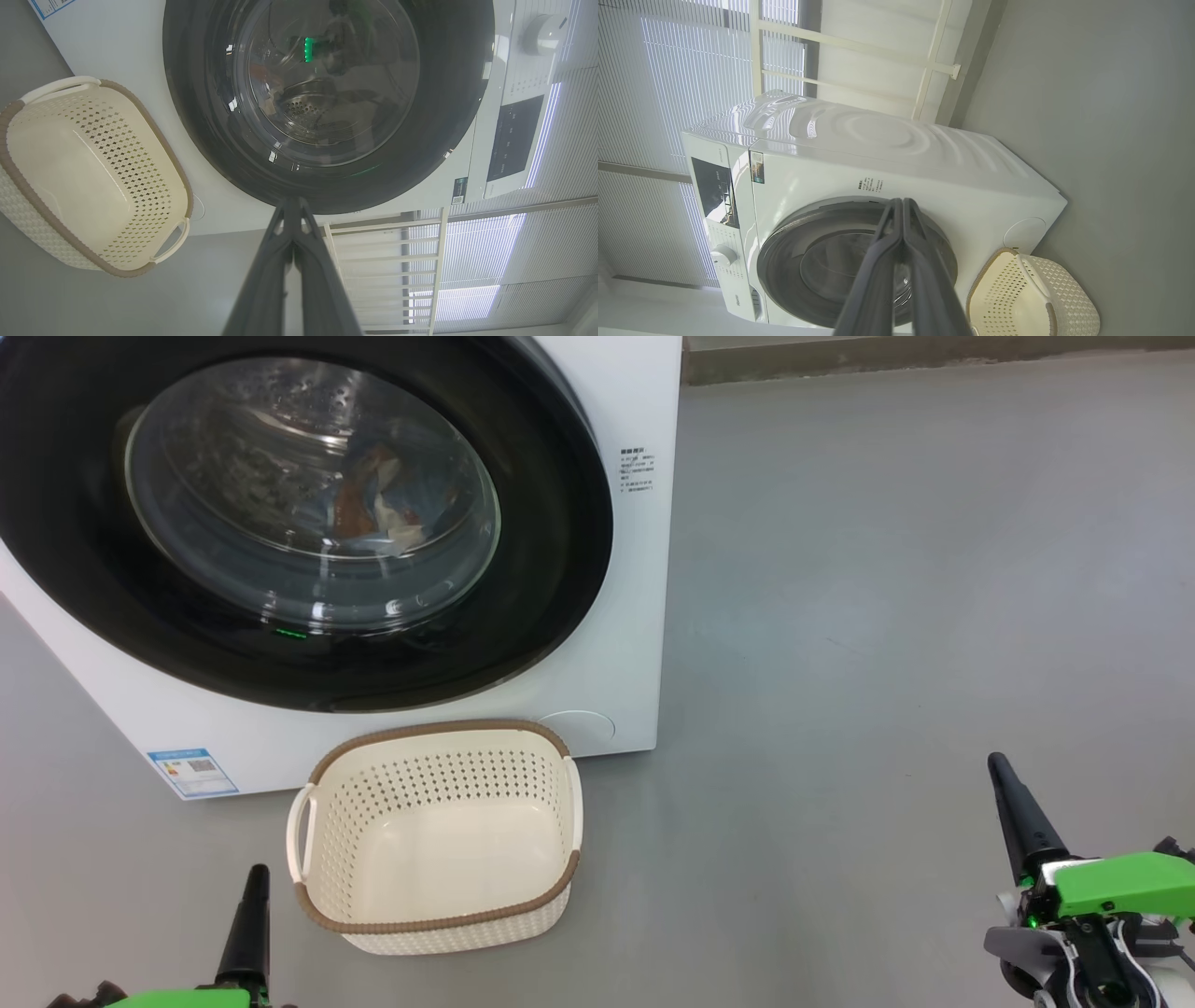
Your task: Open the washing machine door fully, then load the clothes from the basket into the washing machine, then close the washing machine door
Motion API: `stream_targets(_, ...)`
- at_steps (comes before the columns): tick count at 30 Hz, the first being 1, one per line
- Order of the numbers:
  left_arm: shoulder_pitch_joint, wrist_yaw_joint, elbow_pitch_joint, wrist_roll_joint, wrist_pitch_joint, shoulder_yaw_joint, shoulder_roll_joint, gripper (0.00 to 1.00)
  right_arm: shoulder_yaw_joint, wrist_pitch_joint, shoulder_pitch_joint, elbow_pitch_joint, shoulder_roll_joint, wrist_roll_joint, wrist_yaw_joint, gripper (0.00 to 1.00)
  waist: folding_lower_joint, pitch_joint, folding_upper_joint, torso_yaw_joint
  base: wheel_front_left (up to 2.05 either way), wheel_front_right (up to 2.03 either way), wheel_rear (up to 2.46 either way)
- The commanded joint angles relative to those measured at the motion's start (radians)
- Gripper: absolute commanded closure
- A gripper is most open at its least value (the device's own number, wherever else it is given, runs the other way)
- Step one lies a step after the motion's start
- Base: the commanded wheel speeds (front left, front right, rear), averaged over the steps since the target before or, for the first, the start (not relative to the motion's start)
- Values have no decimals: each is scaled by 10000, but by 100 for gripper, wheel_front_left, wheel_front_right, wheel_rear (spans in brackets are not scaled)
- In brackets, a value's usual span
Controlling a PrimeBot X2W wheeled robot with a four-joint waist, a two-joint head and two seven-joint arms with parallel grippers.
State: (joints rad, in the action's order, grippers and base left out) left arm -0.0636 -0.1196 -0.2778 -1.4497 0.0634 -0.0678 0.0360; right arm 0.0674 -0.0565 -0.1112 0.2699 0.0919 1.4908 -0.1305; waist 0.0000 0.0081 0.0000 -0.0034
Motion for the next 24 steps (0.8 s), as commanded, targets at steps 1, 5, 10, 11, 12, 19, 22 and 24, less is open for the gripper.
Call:
stream_targets(1,-411,-83,299,-189,98,-309,129,100,-104,-70,-35,-255,8,158,-5,100,0,-2,0,2,0,0,0)
stream_targets(5,-421,-91,306,-594,215,-354,133,100,31,-190,-13,-255,-92,479,-4,100,0,-16,0,11,0,0,0)
stream_targets(10,-434,-101,314,-1104,363,-411,138,100,201,-342,16,-256,-220,882,-3,100,0,-34,0,23,0,0,0)
stream_targets(11,-436,-103,316,-1206,392,-422,139,100,235,-372,21,-256,-245,962,-3,100,0,-37,0,25,0,0,0)
stream_targets(12,-439,-105,318,-1307,421,-433,140,100,269,-403,27,-256,-270,1042,-3,100,0,-41,0,28,0,0,0)
stream_targets(19,-445,-111,323,-1586,501,-464,143,100,370,-492,42,-256,-345,1256,-2,100,0,-51,0,34,0,0,0)
stream_targets(22,-445,-111,323,-1586,501,-464,143,100,375,-496,41,-256,-348,1252,-2,100,0,-51,0,34,0,0,0)
stream_targets(24,-445,-111,323,-1586,501,-463,143,100,378,-498,41,-256,-350,1250,-2,100,0,-51,0,34,0,0,0)
